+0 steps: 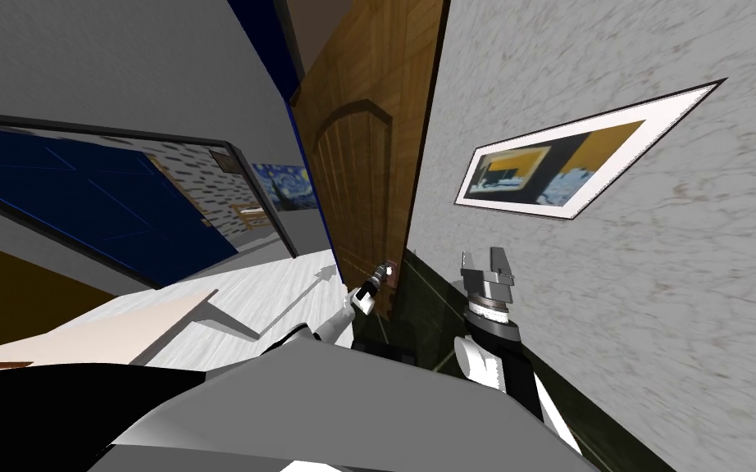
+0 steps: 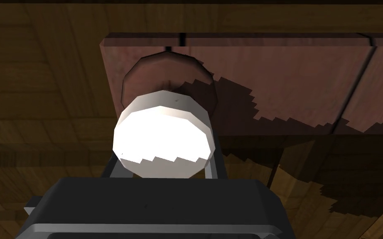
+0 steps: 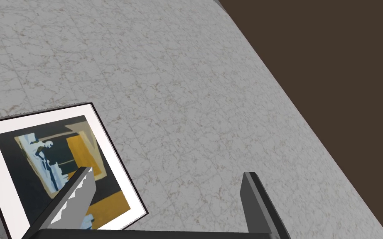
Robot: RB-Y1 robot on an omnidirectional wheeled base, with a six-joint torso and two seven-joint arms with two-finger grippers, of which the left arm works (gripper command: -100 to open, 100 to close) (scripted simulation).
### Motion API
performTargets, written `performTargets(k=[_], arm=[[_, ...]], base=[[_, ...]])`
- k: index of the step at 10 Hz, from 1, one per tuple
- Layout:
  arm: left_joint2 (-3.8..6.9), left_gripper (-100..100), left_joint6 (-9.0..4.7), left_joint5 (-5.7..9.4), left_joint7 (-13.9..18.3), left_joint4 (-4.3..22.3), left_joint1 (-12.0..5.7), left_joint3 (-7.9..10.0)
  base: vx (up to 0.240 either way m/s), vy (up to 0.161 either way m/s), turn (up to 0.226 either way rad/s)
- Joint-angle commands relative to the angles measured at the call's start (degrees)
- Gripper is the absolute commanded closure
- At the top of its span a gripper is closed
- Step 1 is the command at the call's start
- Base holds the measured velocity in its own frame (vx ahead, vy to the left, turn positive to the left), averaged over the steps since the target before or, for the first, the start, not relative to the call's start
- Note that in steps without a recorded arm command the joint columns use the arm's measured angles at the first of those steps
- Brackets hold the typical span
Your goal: Push the door open
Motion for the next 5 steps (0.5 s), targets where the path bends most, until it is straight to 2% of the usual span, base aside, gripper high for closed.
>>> performTargets(k=[1,3,4,5], arm=[[0.34,100,-0.39,0.15,-0.3,0.3,-0.69,1.14],[0.91,100,-0.45,0.33,-0.7,0.6,-0.77,2.66],[1.26,-100,0.02,0.35,-0.2,-0.6,0.05,1.55],[1.26,-100,0.02,0.35,-0.2,-0.6,0.05,1.55]], base=[[0.108,-0.146,0.052],[0.154,-0.151,0.069],[-0.059,-0.050,0.055],[-0.219,0.058,-0.005]])
